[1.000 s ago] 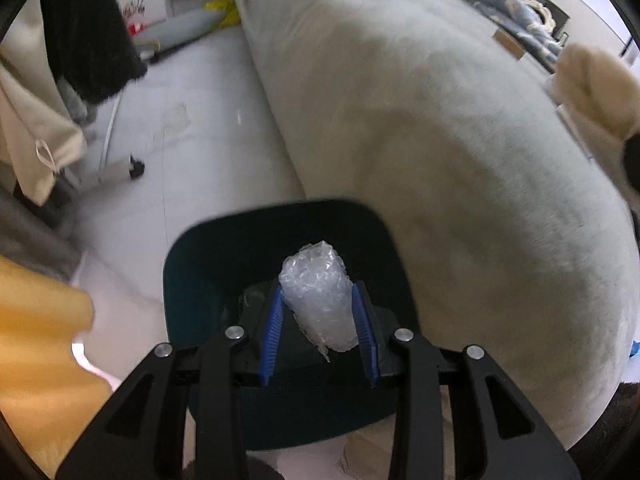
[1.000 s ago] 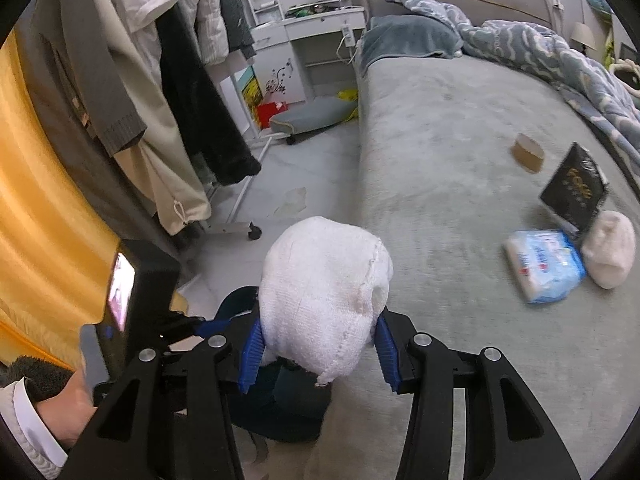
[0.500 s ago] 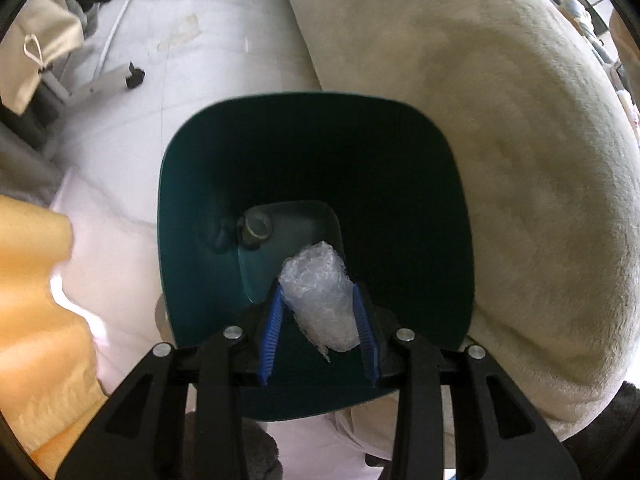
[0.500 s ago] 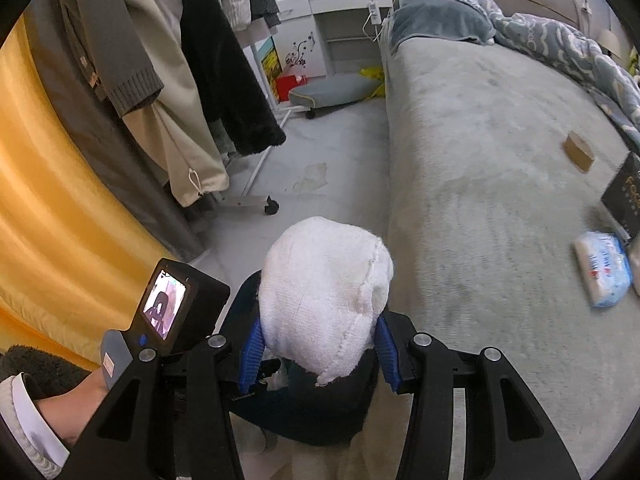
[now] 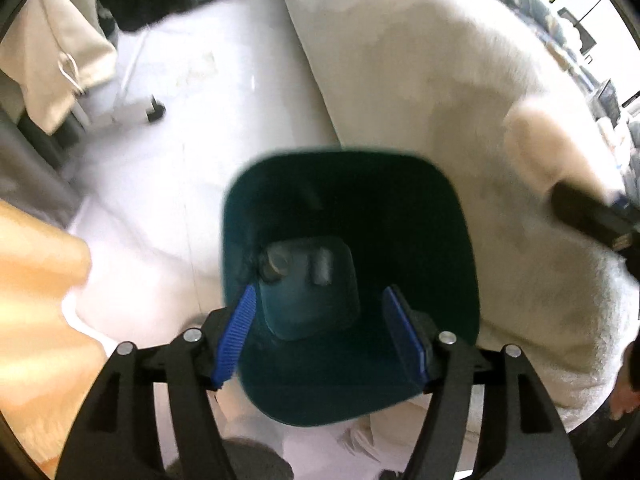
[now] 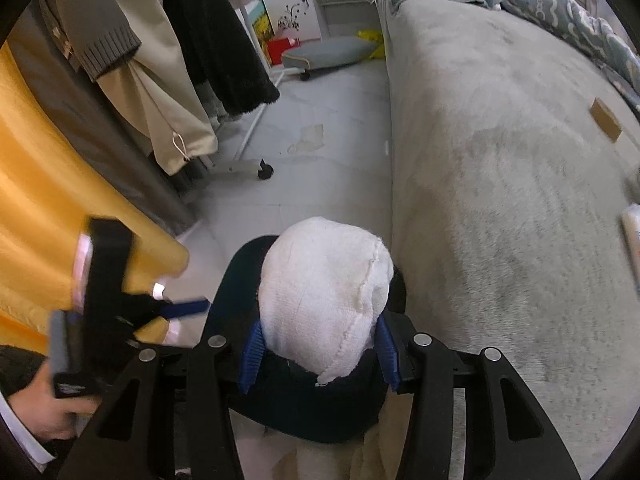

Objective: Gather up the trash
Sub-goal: 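Carry both items over the teal bin and open both tools to drop them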

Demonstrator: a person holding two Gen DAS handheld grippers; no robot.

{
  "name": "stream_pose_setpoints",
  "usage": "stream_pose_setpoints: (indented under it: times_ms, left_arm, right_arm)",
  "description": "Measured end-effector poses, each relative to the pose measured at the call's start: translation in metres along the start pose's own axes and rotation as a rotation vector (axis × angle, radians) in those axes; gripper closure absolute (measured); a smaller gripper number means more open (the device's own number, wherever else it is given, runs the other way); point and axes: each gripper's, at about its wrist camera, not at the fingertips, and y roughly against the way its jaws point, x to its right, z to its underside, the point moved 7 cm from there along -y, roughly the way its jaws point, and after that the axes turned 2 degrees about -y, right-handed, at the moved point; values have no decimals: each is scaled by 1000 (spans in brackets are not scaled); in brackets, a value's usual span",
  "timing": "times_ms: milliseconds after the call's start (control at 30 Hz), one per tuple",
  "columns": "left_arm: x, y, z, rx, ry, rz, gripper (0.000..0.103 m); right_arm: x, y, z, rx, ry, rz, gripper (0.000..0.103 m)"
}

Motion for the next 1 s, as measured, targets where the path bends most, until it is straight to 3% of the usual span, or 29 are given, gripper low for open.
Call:
stream_pose_setpoints:
  times_ms: [500, 600, 800, 1000]
  left_arm:
    - [-19, 86, -32, 307, -38, -78, 43]
    - [-21, 101, -34, 347, -35, -77, 51]
    - [-20, 123, -43, 427, -60, -58, 56]
    - [-11, 142, -48, 471, -90, -14, 62]
  right_arm:
    - [-14, -62, 30, -180, 12, 25, 54]
    - [-18, -79, 40, -231, 31, 42, 54]
    - [-19, -106, 60, -320, 49, 69, 54]
    - [-22, -121, 70, -355, 59, 79, 52]
